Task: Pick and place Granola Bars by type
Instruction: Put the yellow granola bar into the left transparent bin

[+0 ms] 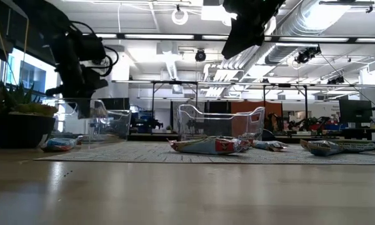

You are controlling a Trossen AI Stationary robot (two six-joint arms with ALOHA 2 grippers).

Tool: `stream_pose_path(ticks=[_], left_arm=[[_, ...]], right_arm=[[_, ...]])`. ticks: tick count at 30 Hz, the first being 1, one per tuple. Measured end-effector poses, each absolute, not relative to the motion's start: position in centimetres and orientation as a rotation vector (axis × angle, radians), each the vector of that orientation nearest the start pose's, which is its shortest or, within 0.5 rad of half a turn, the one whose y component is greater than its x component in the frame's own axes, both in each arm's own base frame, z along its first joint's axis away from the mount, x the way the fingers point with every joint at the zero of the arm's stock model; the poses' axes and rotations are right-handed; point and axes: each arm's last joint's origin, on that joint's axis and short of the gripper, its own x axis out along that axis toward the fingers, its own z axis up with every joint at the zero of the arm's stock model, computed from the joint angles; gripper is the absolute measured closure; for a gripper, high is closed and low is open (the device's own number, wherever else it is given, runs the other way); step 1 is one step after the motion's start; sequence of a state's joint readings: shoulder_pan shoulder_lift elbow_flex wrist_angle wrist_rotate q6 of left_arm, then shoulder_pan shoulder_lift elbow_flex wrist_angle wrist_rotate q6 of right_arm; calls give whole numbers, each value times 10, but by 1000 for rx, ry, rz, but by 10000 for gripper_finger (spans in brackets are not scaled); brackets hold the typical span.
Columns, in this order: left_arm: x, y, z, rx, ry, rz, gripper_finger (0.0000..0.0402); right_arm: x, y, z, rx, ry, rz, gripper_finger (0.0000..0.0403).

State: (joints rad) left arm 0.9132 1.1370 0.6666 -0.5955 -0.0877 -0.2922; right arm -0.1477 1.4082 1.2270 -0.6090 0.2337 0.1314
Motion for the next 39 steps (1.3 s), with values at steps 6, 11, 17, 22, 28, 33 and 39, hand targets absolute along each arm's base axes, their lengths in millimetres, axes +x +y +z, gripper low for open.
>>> stream_pose_path(ticks=[6,11,17,22,28,33,39], left_arm=[[113,166,198,-664,893,1101,353],[113,168,193,-608,957,1050,353],[118,174,177,-586,1077,995,353],[123,175,167,-536,1157,963,352],[124,177,168,-466,1167,961,339],[126,180,170,-444,1130,966,291],[130,182,176,-462,1096,924,258]], right_arm=[[292,-50,311,87,768,-417,279],[292,-50,311,87,768,-419,279],[292,-50,311,87,768,-419,279],[292,-50,311,86,768,-419,279],[292,-50,311,86,768,-418,279],[292,-50,311,86,769,-418,279],[292,-51,311,86,769,-419,279]])
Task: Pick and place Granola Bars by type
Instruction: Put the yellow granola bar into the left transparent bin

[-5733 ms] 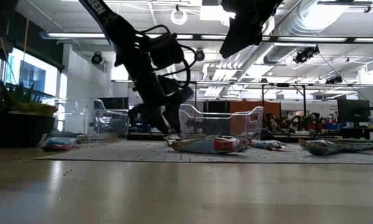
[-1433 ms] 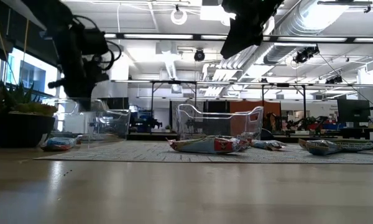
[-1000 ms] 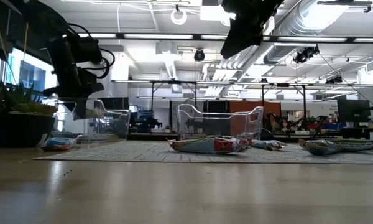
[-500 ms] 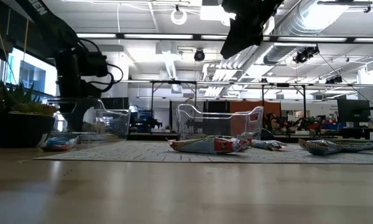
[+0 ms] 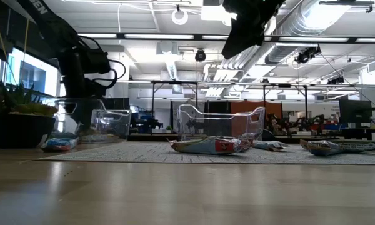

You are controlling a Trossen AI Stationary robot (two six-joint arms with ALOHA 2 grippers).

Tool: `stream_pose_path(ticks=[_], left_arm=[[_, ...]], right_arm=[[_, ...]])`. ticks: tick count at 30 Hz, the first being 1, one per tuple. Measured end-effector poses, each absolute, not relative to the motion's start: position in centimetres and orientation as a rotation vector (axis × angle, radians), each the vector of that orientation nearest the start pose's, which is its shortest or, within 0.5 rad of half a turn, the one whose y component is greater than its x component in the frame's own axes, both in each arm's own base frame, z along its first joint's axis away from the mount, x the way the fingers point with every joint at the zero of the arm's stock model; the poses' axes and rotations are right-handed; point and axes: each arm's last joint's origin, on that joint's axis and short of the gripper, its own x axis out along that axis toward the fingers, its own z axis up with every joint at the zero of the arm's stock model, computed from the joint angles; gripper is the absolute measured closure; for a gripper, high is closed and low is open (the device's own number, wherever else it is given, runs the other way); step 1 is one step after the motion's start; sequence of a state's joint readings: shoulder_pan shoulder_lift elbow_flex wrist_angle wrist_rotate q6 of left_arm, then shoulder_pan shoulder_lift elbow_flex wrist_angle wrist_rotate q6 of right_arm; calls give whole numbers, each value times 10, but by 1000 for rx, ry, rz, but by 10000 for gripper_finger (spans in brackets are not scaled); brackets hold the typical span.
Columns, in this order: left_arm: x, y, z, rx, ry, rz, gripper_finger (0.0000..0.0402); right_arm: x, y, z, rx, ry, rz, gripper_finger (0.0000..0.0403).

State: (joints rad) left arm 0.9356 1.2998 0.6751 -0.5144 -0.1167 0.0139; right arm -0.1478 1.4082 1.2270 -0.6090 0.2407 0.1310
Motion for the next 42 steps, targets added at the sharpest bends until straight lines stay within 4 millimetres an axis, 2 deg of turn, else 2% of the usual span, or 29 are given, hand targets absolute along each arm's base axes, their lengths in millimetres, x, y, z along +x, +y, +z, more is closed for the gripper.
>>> stream_pose_path(ticks=[5,8,12,14,17,24,30,36,42], left_arm=[[138,189,207,-497,1071,861,257],[142,194,236,-502,1051,845,257],[150,201,276,-497,939,786,257],[154,203,292,-494,869,739,257],[158,205,303,-489,788,674,257],[160,204,292,-514,766,608,257],[158,201,272,-541,808,605,257],[156,198,260,-564,843,605,257],[155,198,259,-562,853,617,257]], right_arm=[[292,-51,311,85,768,-424,279],[292,-51,311,83,768,-425,279],[291,-53,311,-28,789,-441,279],[290,-53,309,51,791,-489,279],[285,-53,305,231,809,-575,279],[269,-45,282,380,1030,-797,279],[288,-36,250,365,1185,-754,279],[303,-30,217,422,1317,-735,279],[308,-30,206,522,1310,-837,279]])
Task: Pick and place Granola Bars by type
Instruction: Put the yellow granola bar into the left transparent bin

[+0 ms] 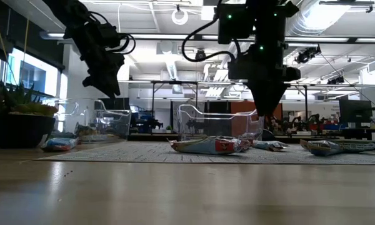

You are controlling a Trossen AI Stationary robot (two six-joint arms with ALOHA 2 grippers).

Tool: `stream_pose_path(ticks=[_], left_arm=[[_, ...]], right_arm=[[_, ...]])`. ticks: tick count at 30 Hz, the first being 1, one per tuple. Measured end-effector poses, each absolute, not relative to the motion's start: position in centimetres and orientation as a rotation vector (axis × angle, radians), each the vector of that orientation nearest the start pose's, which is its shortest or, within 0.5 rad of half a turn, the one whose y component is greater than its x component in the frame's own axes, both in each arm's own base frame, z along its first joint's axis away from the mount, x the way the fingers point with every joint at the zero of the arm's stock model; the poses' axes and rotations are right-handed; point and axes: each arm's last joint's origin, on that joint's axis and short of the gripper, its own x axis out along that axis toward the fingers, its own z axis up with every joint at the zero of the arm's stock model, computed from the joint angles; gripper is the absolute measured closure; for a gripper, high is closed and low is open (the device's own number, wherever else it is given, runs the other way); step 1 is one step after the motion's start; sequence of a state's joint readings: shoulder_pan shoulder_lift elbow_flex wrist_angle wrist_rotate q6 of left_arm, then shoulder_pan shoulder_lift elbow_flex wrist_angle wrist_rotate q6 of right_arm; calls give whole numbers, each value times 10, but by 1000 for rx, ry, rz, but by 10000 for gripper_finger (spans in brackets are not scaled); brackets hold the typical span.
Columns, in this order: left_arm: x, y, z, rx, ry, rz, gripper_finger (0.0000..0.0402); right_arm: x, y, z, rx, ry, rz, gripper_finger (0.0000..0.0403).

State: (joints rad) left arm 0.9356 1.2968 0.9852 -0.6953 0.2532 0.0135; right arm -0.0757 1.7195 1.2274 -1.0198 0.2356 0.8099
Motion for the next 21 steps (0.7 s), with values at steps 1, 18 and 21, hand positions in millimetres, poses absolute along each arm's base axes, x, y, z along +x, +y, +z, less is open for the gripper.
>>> stream_pose_path(ticks=[1,18,21], left_arm=[[155,198,259,-562,854,618,257],[155,198,259,-561,856,620,257],[155,198,259,-561,856,620,257]], right_arm=[[308,-30,206,532,1306,-846,279],[302,0,207,601,1153,-1112,279],[300,6,201,607,1113,-1144,279]])
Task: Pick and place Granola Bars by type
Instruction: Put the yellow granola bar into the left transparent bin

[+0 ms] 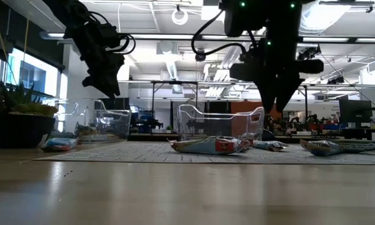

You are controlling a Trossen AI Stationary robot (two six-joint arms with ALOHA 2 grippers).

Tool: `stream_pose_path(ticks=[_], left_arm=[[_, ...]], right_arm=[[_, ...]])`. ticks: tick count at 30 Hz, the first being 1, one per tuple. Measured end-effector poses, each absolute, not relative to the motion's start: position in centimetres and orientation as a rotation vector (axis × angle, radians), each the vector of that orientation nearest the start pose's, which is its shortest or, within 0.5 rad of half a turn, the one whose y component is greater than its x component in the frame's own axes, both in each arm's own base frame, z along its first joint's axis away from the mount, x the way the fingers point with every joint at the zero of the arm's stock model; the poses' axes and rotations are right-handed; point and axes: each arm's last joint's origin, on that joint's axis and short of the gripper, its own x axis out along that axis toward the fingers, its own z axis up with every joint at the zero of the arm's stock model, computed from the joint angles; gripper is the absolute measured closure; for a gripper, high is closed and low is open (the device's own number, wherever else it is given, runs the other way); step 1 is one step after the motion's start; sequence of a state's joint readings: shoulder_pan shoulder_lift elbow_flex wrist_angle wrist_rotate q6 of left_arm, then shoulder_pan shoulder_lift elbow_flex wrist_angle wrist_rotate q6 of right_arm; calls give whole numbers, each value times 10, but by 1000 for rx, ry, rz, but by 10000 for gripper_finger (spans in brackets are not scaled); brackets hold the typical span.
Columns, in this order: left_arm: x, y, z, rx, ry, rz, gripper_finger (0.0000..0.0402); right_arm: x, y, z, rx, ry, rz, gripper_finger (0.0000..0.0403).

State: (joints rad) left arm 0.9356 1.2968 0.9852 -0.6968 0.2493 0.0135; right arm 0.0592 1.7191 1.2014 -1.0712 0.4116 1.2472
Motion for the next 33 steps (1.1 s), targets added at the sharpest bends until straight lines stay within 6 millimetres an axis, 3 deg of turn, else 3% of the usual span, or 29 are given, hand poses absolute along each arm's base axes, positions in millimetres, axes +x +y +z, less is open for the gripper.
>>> stream_pose_path(ticks=[6,11,17,23,33], left_arm=[[155,198,259,-561,856,620,257],[155,198,259,-561,856,620,257],[155,198,259,-561,856,620,257],[155,198,259,-561,856,620,257],[155,198,259,-561,856,620,257]], right_arm=[[294,9,176,647,1101,-1118,269],[290,-1,155,679,1036,-1131,216],[293,-10,144,704,964,-1078,167],[283,-13,132,735,967,-1118,167],[277,-14,130,695,988,-1169,178]])
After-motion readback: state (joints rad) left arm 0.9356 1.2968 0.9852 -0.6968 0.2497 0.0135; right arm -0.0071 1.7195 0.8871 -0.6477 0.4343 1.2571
